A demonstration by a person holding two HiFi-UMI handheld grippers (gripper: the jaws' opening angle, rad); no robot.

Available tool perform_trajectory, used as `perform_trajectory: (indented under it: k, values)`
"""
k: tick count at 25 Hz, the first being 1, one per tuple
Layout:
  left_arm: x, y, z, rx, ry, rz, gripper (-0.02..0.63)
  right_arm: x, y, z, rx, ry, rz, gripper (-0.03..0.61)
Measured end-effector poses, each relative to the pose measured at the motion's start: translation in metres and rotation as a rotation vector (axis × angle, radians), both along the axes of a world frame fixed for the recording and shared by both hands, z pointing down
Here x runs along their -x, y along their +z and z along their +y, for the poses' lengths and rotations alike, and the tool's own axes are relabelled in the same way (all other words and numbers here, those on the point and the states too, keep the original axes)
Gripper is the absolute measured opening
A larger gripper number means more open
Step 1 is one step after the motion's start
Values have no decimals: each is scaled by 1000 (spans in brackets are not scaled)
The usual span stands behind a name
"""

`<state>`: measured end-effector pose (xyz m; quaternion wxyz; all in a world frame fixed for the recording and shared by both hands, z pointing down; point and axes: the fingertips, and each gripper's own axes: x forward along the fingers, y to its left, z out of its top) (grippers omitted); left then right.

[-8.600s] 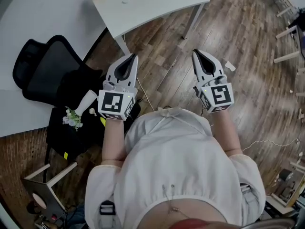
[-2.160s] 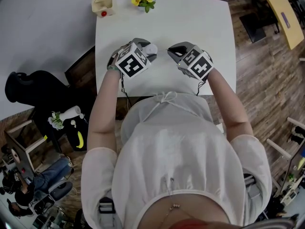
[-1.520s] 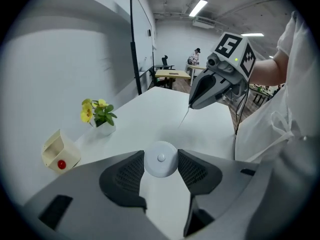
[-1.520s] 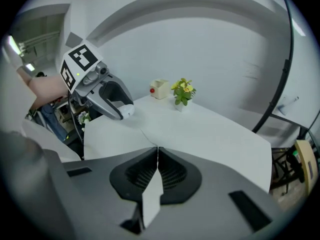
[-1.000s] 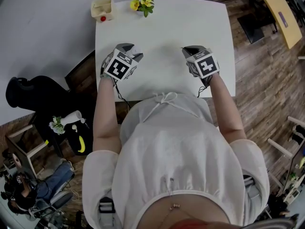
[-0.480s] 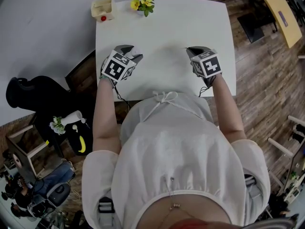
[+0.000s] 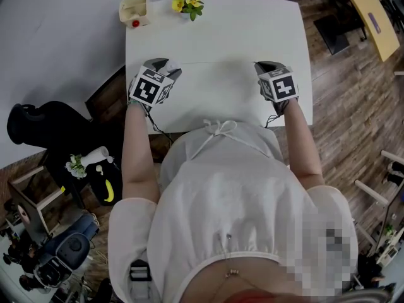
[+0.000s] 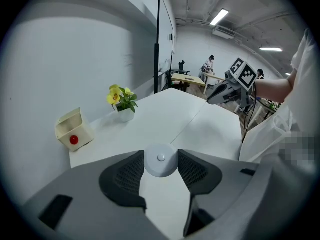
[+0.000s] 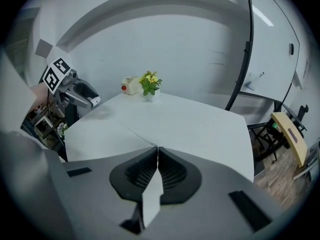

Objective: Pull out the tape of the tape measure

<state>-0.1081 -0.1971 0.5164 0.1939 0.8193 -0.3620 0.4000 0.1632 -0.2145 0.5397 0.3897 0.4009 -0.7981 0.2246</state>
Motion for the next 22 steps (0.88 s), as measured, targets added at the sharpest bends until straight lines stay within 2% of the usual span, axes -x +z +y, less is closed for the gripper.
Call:
perform_trajectory:
  k: [5, 9, 10, 13, 15, 18, 22]
  values:
    - [-4, 2, 0, 8, -1, 18, 227, -5, 1, -1, -6, 4, -20, 12]
    - [10, 12, -2, 11, -22, -74, 227, -25, -1, -6, -26, 39, 62, 12]
    - [13, 12, -2, 12, -28, -77, 227, -32, 0, -7, -25, 51, 64, 12]
    - [17, 9, -3, 13, -62, -42, 227, -45, 3, -10, -17, 95, 45, 12]
    - [19, 11, -4, 17, -84, -48, 227, -45, 2, -12, -17, 111, 33, 12]
    - [23, 15, -5, 20, -98, -84, 227, -41, 0, -14, -26, 112, 28, 12]
    - [20, 13, -4, 30, -107, -47, 227, -43, -3, -15, -53, 90, 48, 12]
